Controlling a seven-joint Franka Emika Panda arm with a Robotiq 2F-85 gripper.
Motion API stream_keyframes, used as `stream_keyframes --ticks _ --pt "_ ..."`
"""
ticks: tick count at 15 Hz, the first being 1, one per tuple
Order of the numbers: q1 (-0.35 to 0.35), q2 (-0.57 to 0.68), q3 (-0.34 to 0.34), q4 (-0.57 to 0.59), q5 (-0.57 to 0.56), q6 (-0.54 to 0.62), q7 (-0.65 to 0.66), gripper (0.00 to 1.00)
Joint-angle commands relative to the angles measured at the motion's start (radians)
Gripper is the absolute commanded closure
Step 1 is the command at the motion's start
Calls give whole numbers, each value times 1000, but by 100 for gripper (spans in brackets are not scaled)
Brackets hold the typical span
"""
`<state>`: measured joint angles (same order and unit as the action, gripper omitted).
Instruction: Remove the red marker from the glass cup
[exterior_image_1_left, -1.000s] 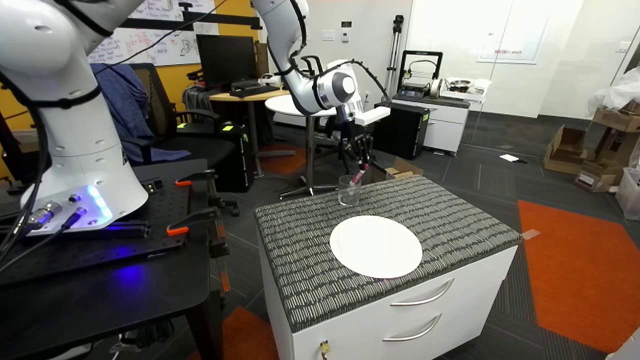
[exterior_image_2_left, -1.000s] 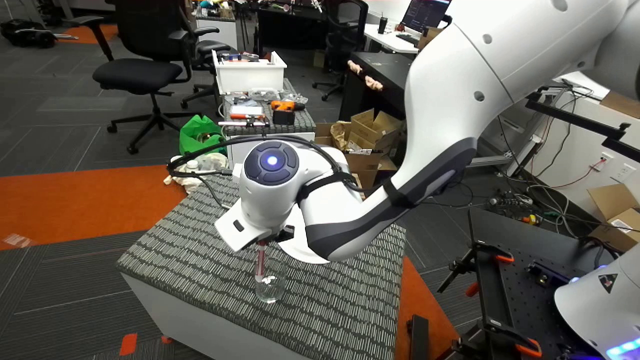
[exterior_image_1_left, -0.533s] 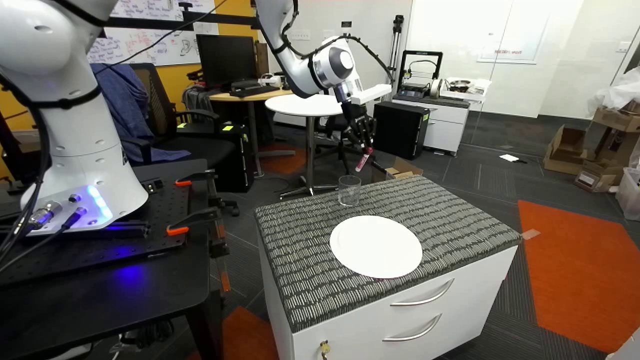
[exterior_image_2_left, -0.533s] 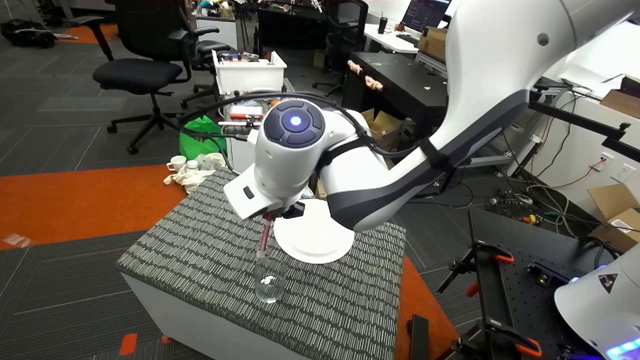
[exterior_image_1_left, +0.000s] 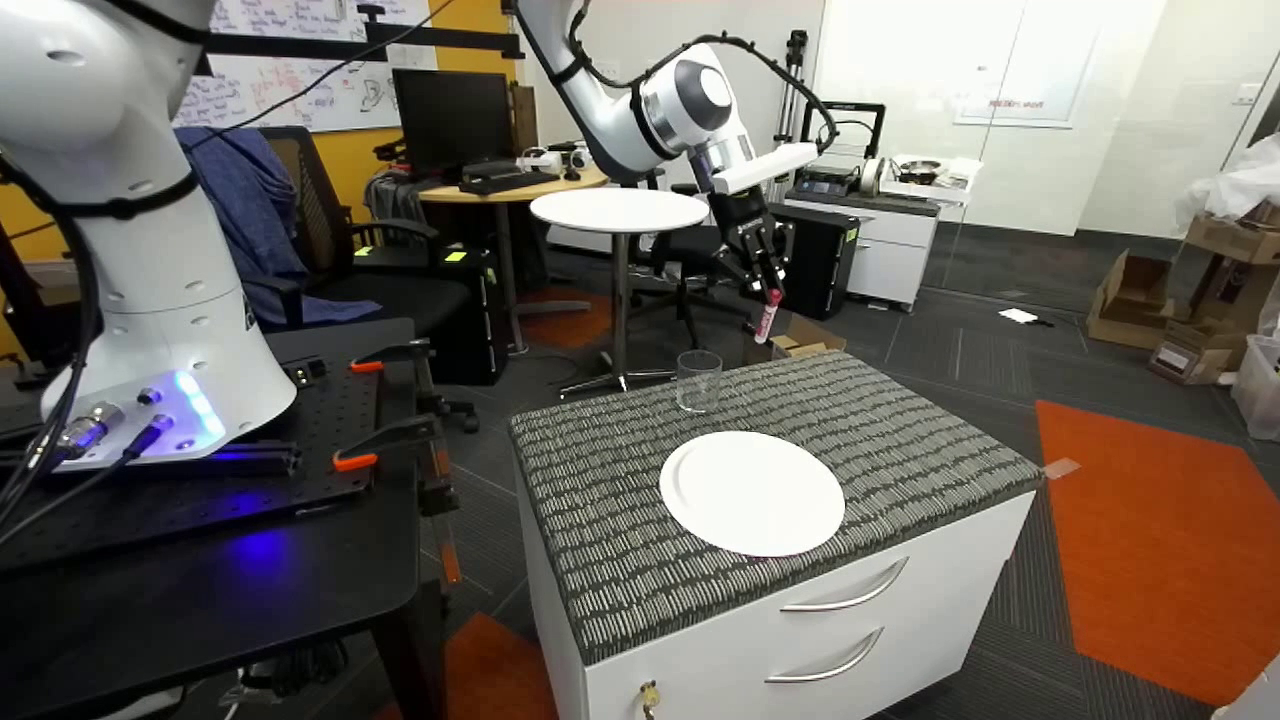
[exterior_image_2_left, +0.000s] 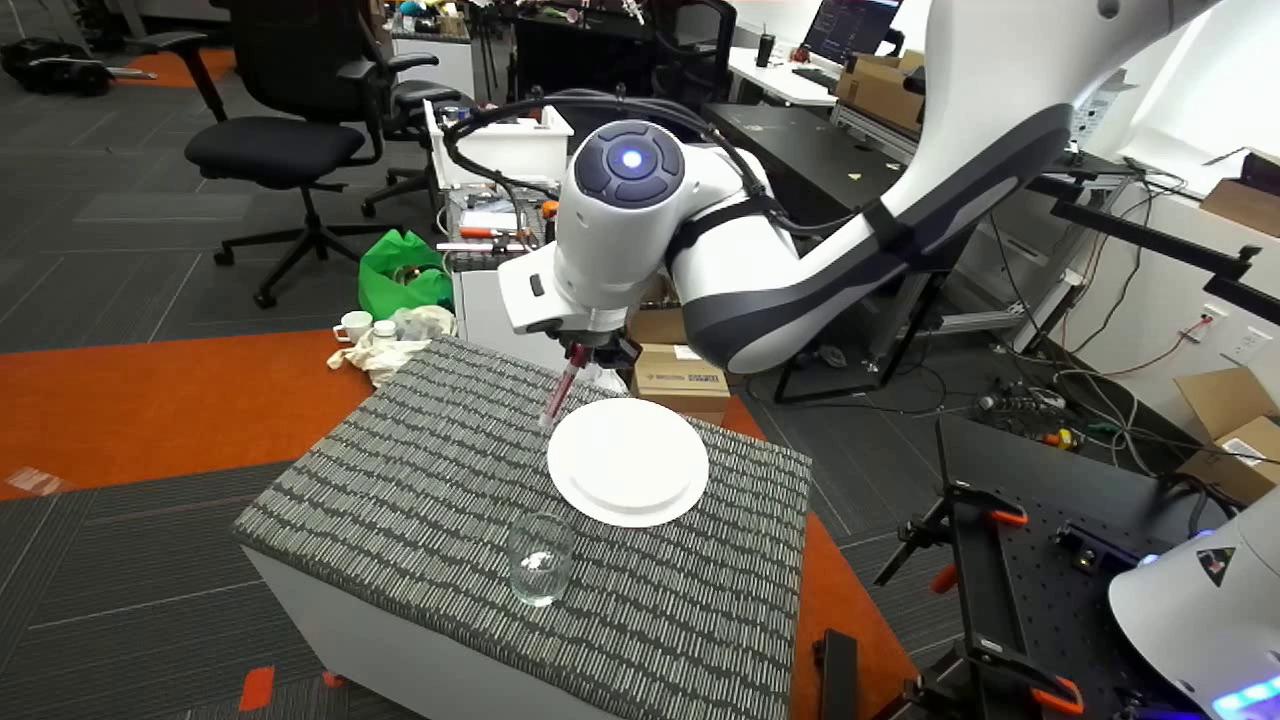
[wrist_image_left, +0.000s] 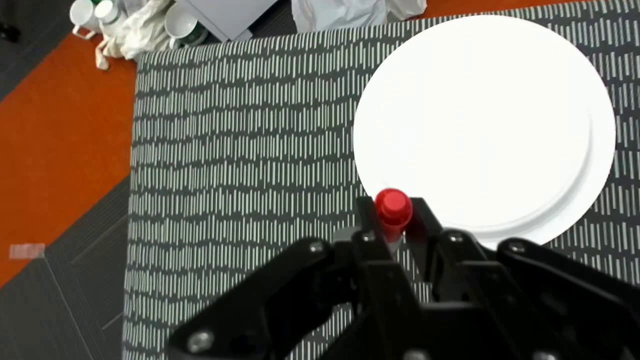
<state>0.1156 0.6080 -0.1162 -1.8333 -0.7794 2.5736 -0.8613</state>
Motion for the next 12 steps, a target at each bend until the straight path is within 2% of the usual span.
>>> stream_keyframes --ticks 1,5,9,12 --pt "-56 -28 21 -36 9 -52 100 95" --pt "-112 -19 46 -56 36 -26 138 95" --pt "-184 12 135 -40 130 28 46 95" --pt "-203 56 184 3 219 38 -25 95"
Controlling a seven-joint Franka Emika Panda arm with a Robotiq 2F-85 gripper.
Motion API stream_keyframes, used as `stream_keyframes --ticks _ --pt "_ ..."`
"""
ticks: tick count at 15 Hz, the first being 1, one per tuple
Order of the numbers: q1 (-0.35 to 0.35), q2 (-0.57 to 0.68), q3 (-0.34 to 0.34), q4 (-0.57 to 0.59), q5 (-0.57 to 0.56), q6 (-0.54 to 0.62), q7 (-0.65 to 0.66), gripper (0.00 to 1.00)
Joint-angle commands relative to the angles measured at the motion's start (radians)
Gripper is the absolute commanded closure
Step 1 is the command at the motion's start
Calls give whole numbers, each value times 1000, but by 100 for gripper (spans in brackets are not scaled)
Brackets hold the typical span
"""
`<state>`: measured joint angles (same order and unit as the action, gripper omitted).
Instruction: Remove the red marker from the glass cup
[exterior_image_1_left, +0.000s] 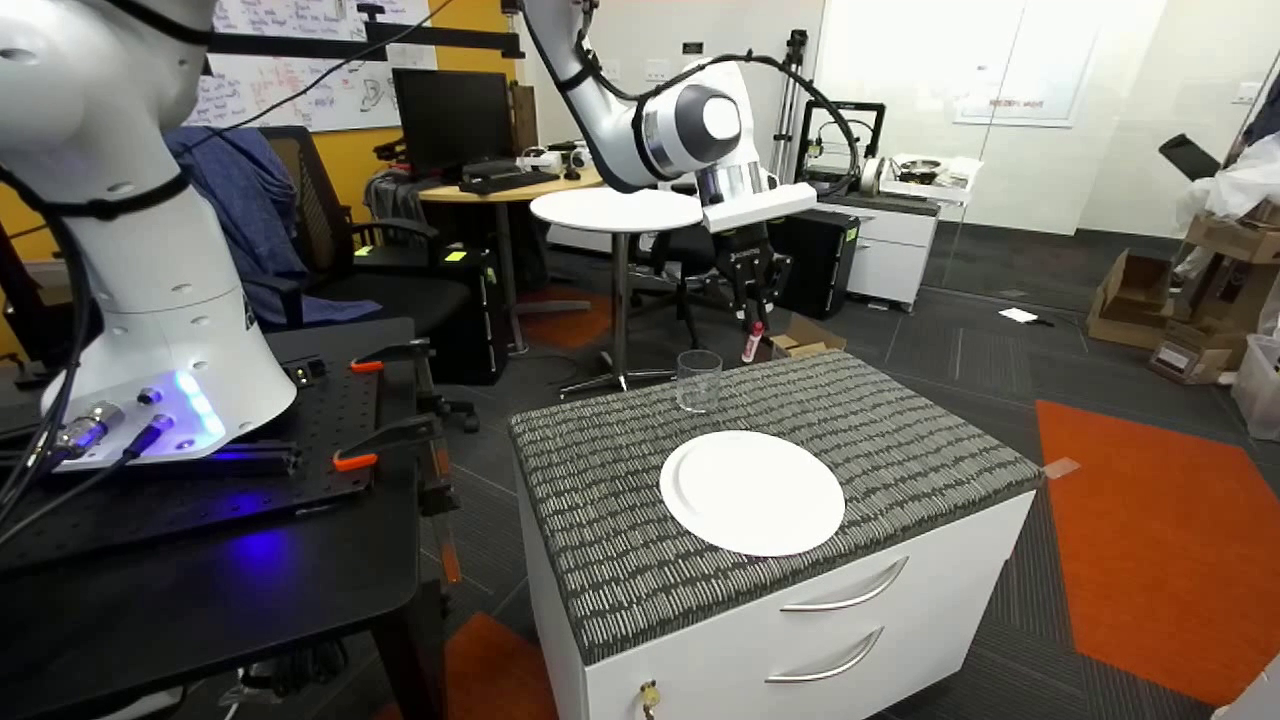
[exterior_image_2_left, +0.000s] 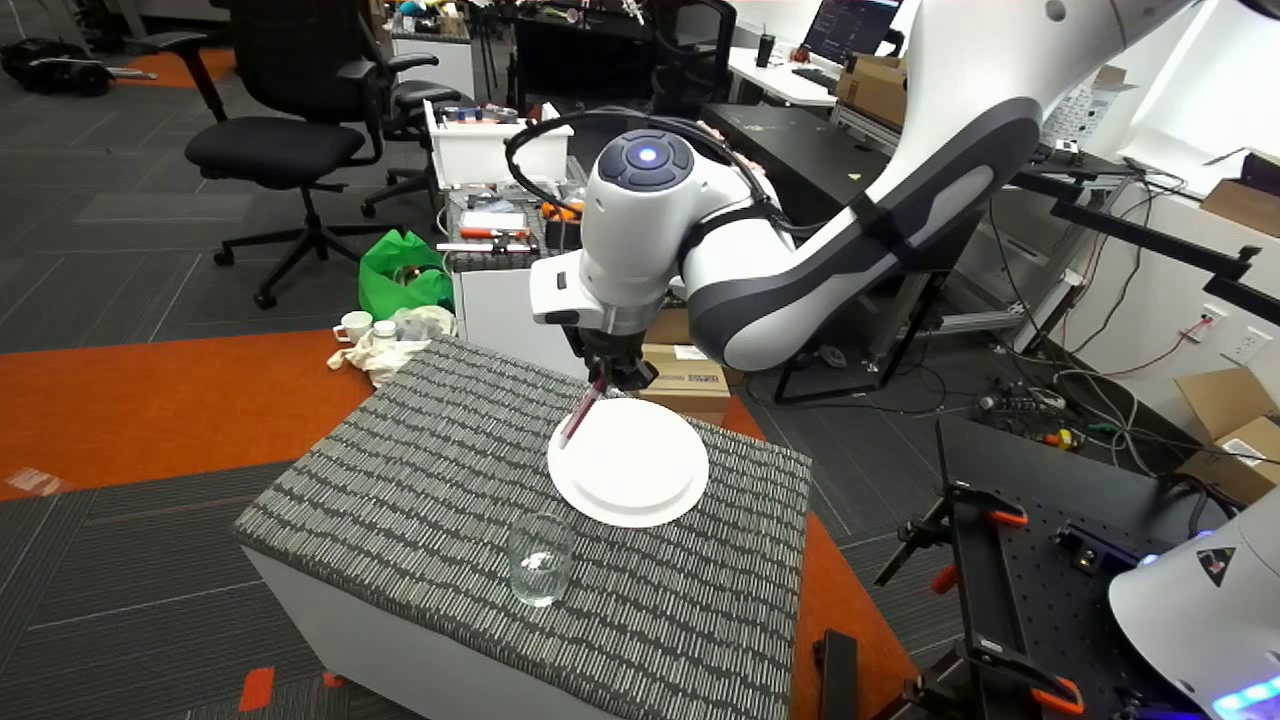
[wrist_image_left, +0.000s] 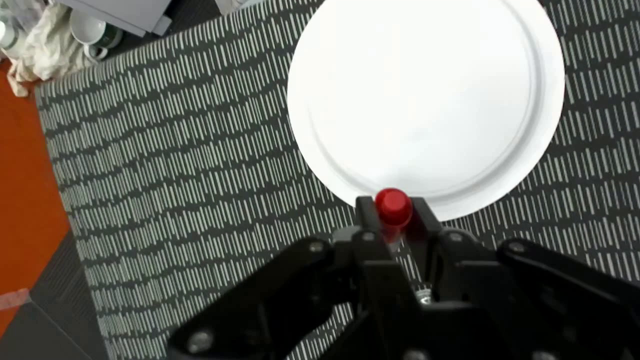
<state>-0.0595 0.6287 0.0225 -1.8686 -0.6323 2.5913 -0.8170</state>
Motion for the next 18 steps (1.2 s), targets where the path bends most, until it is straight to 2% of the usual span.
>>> stream_keyframes --ticks 1,7,18 --pt "-26 46 50 51 98 15 -86 95" --pt "41 143 10 176 155 -3 -32 95" --pt "59 349 -32 423 173 -26 -19 93"
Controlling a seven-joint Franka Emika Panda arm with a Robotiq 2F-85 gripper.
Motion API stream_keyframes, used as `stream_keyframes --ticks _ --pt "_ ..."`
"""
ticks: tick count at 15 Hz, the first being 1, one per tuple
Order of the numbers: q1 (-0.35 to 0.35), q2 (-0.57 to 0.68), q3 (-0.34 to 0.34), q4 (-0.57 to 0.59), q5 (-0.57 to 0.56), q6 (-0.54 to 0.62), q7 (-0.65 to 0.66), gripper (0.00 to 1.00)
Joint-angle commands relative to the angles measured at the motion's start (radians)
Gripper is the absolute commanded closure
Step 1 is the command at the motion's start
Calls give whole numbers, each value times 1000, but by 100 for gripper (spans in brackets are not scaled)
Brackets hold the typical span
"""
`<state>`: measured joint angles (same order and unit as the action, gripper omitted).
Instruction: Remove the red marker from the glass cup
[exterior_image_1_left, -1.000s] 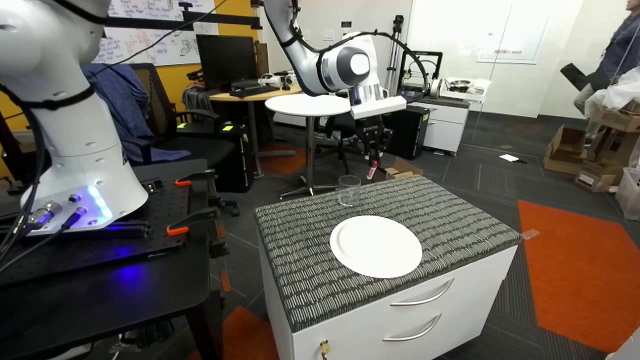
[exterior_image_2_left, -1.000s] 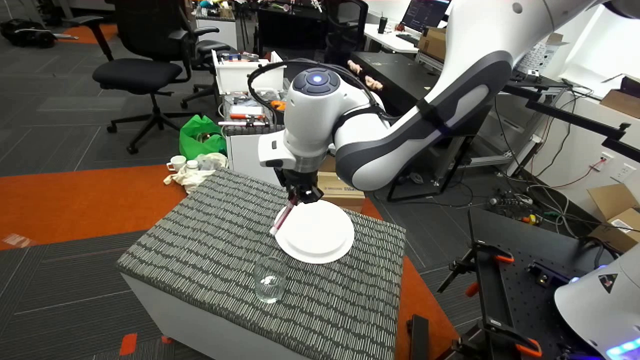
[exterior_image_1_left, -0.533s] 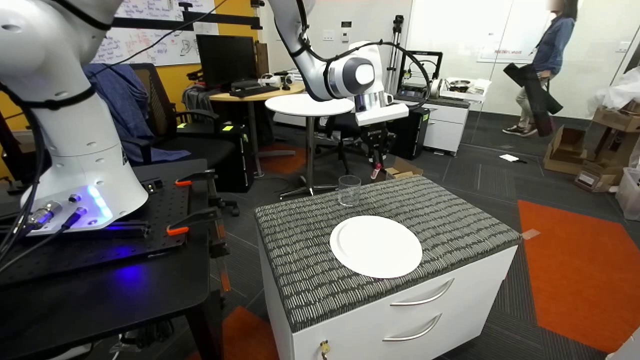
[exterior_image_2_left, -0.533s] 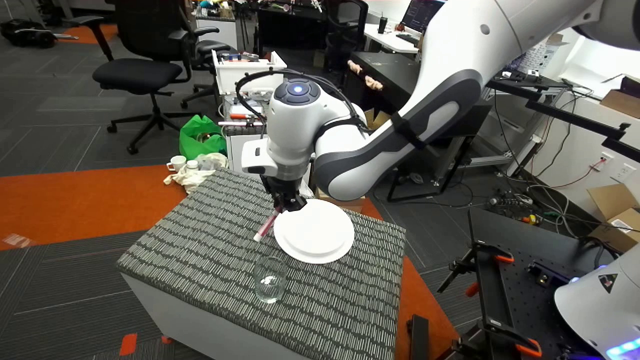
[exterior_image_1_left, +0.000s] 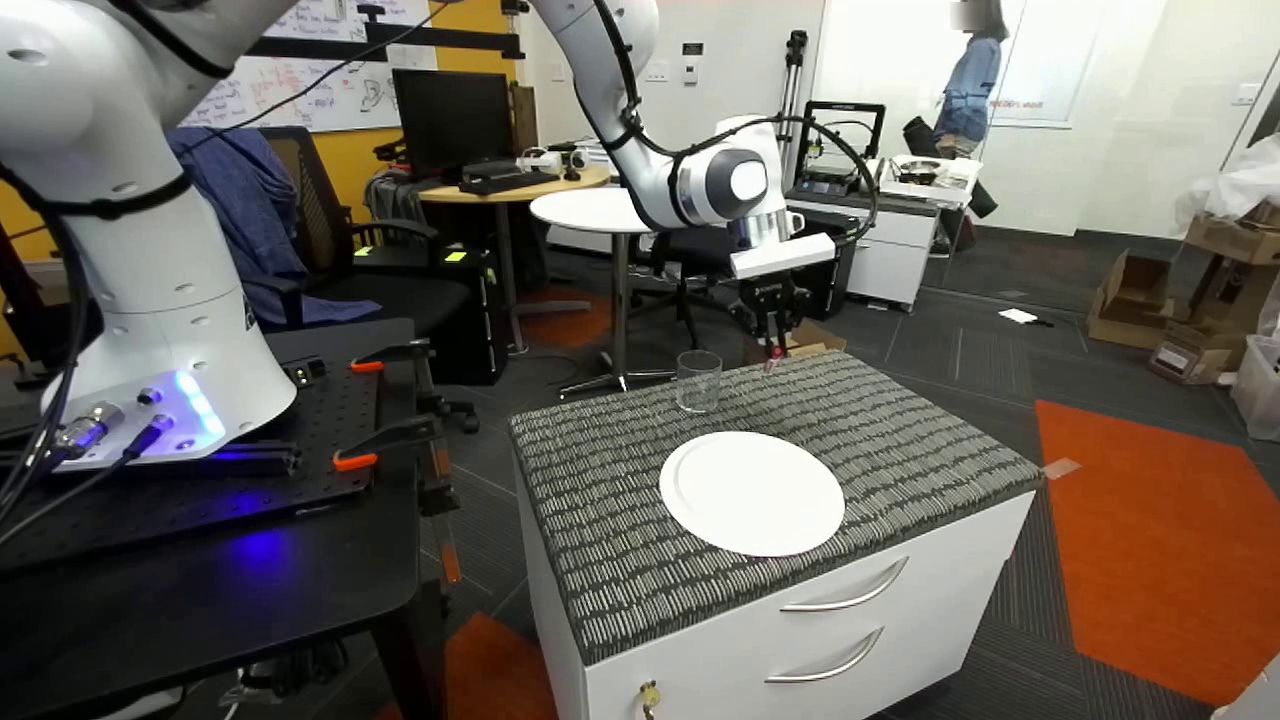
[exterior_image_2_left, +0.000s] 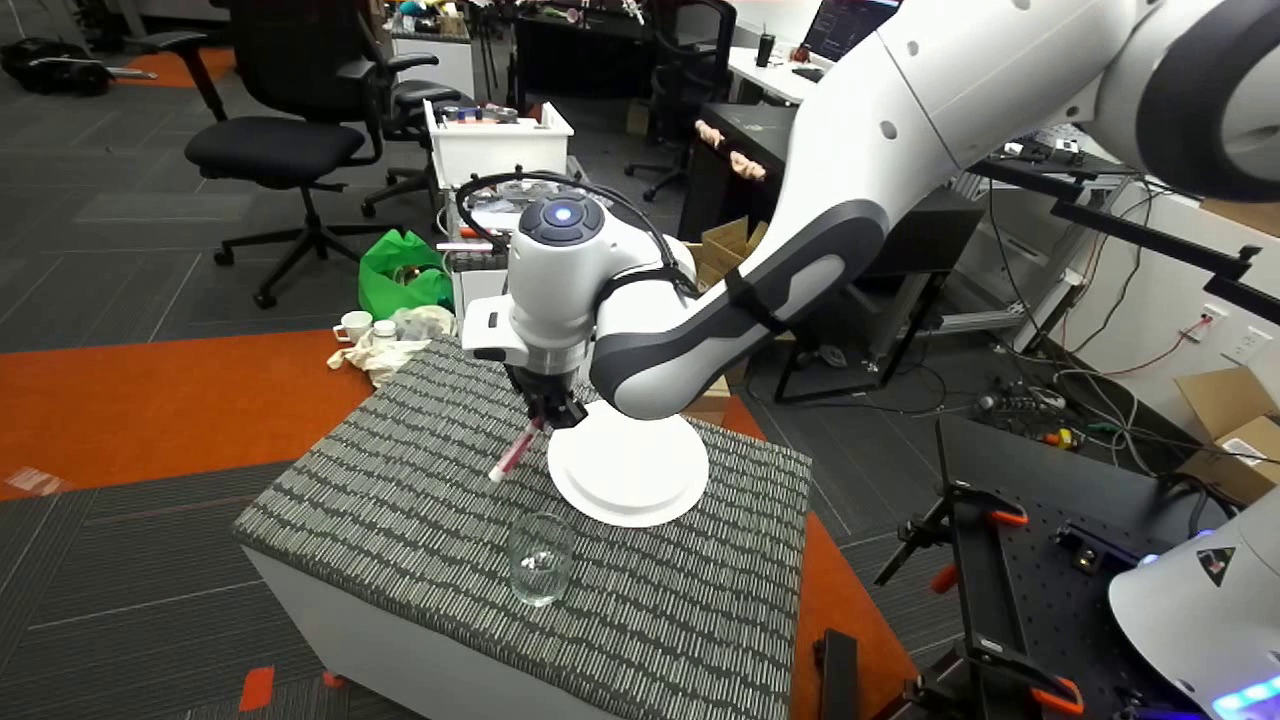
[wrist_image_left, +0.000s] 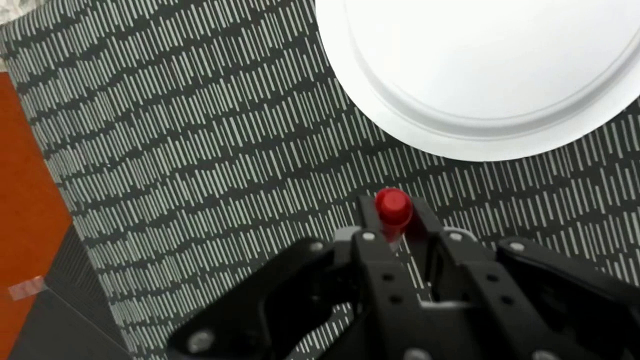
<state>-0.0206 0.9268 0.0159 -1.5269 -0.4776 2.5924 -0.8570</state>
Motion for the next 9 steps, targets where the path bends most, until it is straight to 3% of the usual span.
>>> stream_keyframes --ticks 1,3,9 --pt "21 64 -31 97 17 -28 20 55" --pt "22 84 -35 120 17 -32 17 47" --pt "19 93 -31 134 21 -44 9 1"
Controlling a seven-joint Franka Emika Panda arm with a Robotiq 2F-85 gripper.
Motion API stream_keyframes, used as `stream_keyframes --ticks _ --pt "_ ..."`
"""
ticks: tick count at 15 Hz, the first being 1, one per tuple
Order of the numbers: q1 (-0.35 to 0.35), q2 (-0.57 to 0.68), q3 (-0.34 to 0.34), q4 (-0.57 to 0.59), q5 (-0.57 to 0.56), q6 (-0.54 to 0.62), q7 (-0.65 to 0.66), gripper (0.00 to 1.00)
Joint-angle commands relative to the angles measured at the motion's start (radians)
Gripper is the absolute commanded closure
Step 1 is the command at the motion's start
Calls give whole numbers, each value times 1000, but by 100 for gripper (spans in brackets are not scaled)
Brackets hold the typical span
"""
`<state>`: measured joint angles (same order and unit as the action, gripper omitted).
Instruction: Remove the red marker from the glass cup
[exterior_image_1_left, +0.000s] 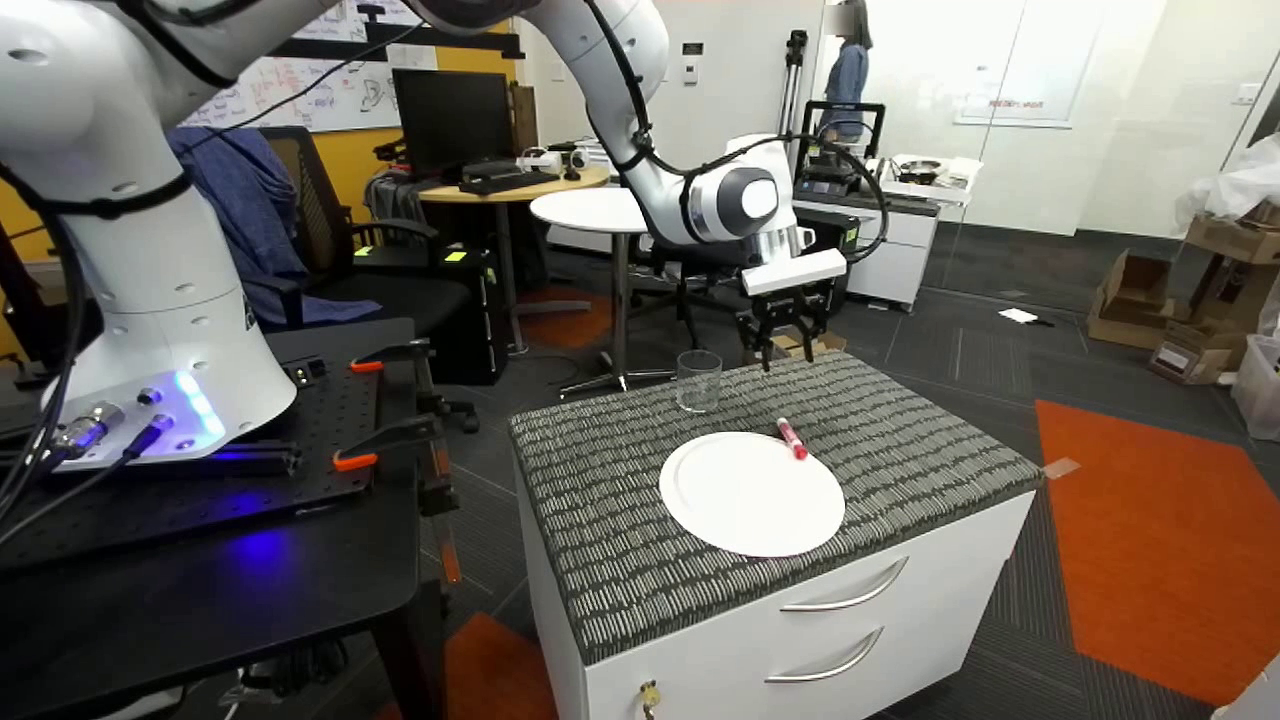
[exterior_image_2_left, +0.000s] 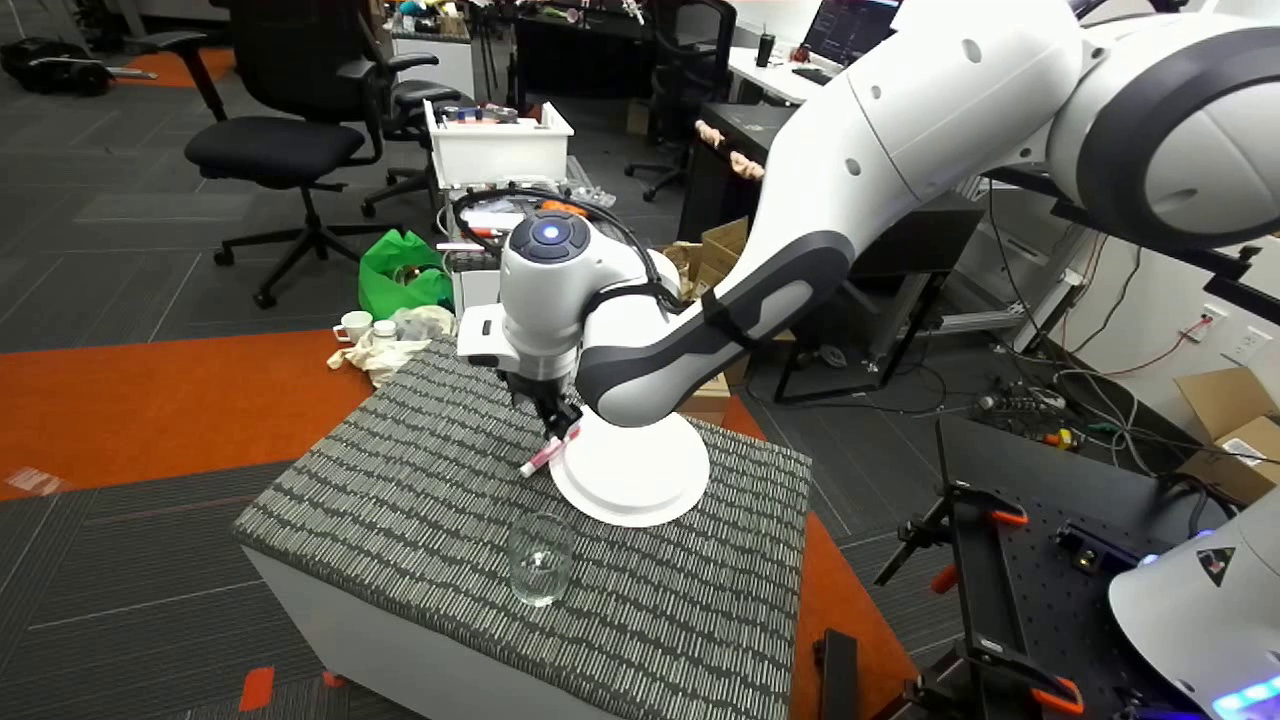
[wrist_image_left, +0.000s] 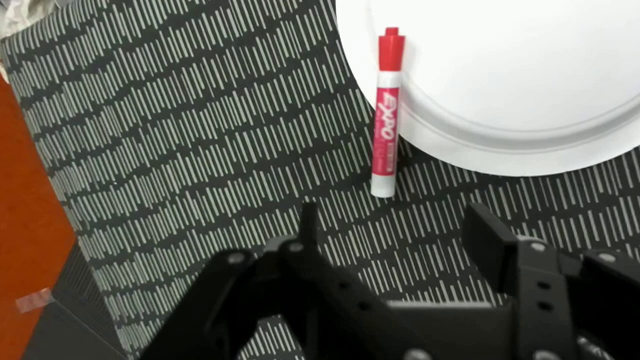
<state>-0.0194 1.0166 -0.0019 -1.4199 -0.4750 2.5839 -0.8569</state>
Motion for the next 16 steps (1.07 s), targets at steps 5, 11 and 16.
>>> stream_keyframes --ticks 5,11,16 --pt "5 -75 30 -36 64 -83 -2 0" --pt "-19 -237 97 -131 177 -279 -29 0" --pt "-24 -370 112 -209 228 -442 -52 0"
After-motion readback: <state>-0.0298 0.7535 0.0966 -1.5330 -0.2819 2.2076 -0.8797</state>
